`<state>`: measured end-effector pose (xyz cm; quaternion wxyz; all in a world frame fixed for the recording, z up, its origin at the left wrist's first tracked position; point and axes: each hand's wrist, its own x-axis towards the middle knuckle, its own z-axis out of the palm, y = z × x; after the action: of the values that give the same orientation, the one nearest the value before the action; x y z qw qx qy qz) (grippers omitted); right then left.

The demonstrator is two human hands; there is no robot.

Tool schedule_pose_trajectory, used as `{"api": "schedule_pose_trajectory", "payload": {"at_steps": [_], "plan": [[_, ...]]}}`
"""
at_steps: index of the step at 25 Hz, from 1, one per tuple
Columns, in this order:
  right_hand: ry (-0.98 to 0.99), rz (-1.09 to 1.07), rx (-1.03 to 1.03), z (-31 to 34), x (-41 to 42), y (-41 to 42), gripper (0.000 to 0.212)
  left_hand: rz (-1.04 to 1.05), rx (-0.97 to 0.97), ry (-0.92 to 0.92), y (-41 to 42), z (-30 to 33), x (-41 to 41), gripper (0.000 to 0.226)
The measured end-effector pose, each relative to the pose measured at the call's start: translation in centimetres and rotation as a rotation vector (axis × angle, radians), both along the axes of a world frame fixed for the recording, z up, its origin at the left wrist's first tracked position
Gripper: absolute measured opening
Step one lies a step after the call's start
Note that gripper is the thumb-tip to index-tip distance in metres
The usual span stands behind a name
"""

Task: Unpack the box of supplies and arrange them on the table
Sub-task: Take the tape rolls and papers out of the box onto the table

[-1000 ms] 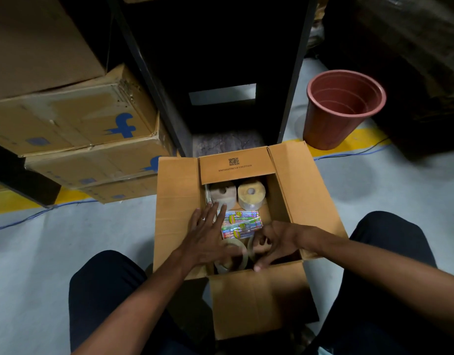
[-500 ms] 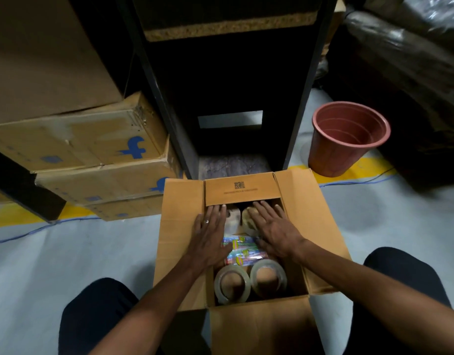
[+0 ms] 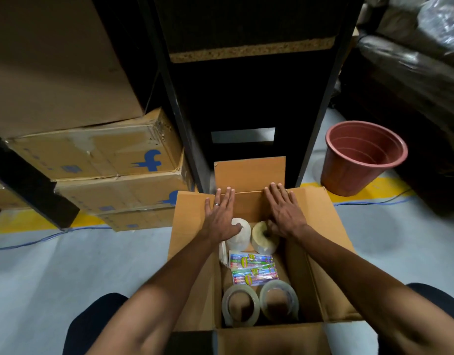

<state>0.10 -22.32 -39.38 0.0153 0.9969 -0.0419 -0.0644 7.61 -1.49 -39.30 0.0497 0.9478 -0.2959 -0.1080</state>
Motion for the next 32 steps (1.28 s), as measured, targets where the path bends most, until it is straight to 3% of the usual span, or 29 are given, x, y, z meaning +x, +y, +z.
{"api": "schedule_pose_trajectory", "payload": {"at_steps": [3, 13, 17, 25, 29, 32], "plan": [[0.070, 0.024, 0.017, -0.2, 1.2, -0.8, 0.111, -0.010, 0.002, 0.061, 0.9, -0.3, 1.9, 0.120], [0.142, -0.037, 0.142, 0.4, 3.2, -0.3, 0.130, 0.020, -0.056, 0.089, 1.3, -0.9, 3.2, 0.101], [0.131, -0.050, 0.147, 0.5, 3.5, -0.2, 0.126, -0.029, -0.019, 0.030, 1.4, -1.3, 3.6, 0.101], [0.126, -0.021, 0.192, 0.1, 3.4, -1.0, 0.120, -0.044, 0.035, 0.116, 1.0, 0.0, 3.8, 0.102], [-0.056, -0.083, 0.365, -0.3, 1.8, -0.4, 0.112, -0.132, -0.111, -0.125, 1.9, -1.2, 1.4, 0.082], [-0.203, -0.008, 0.363, -1.7, -0.5, 0.8, 0.093, -0.234, -0.141, -0.212, 1.8, -2.1, 0.3, 0.061]]}}
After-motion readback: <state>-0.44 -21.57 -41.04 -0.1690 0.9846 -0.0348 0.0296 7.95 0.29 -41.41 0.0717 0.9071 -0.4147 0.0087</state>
